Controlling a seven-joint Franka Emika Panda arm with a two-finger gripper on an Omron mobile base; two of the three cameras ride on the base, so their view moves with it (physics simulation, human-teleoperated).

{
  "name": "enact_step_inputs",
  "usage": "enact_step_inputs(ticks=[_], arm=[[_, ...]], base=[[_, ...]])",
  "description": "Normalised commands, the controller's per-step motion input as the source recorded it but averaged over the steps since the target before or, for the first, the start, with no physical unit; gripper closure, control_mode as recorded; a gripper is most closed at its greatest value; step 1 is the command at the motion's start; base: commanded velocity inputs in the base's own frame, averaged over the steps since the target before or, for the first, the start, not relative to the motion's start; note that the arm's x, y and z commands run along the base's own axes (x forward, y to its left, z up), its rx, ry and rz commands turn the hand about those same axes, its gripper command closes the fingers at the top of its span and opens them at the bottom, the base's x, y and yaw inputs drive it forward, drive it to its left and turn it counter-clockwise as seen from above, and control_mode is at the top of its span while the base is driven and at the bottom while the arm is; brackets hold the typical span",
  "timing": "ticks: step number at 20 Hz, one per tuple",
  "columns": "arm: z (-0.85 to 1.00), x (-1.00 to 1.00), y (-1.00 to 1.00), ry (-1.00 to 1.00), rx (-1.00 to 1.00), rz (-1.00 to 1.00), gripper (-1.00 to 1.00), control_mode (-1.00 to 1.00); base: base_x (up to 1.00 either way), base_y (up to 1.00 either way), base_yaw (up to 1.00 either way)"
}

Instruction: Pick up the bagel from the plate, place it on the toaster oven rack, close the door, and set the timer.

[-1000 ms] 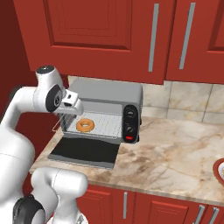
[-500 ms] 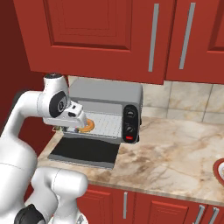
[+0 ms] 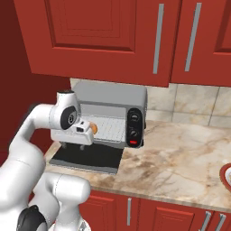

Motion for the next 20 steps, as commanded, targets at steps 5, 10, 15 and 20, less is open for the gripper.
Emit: enact_step_inputs(ticks=[5,10,15,20], arm=[[-0.58,0.23,0.00,0.06,0.00,0.00,-1.00,-1.00],[-0.22,0.42,0.00,-0.02,0.01,0.00,-1.00,-1.00],[0.00,0.60,0.01,-0.12,0.06,0.00,-1.00,-1.00],[0.00,0.72,0.03,-0.09,0.07,0.00,-1.00,-1.00]], base=[[0.00,0.00,0.00],[0.00,0.00,0.00],[0.00,0.00,0.00],[0.00,0.00,0.00]])
